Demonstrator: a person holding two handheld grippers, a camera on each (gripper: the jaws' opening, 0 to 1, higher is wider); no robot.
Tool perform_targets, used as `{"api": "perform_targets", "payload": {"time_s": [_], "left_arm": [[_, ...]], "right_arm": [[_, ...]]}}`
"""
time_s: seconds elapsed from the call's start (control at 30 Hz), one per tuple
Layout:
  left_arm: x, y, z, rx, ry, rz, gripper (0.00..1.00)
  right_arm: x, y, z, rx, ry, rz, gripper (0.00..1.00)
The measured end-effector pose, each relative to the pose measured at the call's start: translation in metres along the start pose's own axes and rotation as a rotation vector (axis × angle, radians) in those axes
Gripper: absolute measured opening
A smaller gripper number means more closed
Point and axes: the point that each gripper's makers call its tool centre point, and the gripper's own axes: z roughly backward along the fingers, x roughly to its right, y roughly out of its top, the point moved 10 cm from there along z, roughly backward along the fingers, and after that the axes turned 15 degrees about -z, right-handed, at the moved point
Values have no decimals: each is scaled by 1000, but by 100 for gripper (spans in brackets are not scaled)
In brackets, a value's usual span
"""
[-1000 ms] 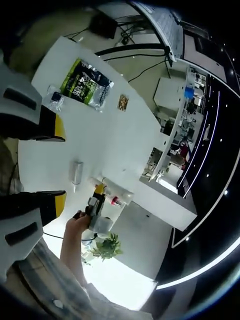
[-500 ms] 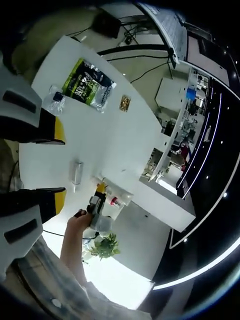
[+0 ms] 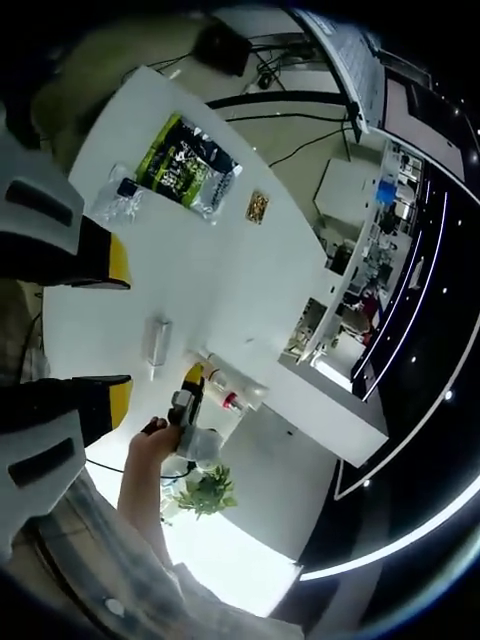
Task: Arrange the skincare products in the storage area until every visible bottle or jar stands upright without overlapping.
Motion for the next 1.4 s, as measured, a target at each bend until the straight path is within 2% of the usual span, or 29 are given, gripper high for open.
{"api": "perform_targets", "payload": {"time_s": [0.13,0.37,0.57,0.87,1.27,1.33,1.4], "left_arm": [[0,-1,0,-2,4,1,35],[-1,1,-1,-1,8,-3,35],[-1,-2,-3,7,12,19,35],[-3,-6,-3,3,8,37,34],[-6,-3,-4,-13,-3,20,34],[-7,-3,-4,-11,-4,22,34],[-6,-3,-3,-2,-6,27,34]], "right_arm": [[1,0,-1,-2,9,-49,22],[7,1,-4,2,-2,-65,21],[11,0,-4,7,-12,-118,21],[12,0,-6,8,-27,-142,21],[15,1,-6,15,-43,-165,21],[13,0,-5,5,-18,-174,22],[9,-5,-2,-36,36,-175,24]]}}
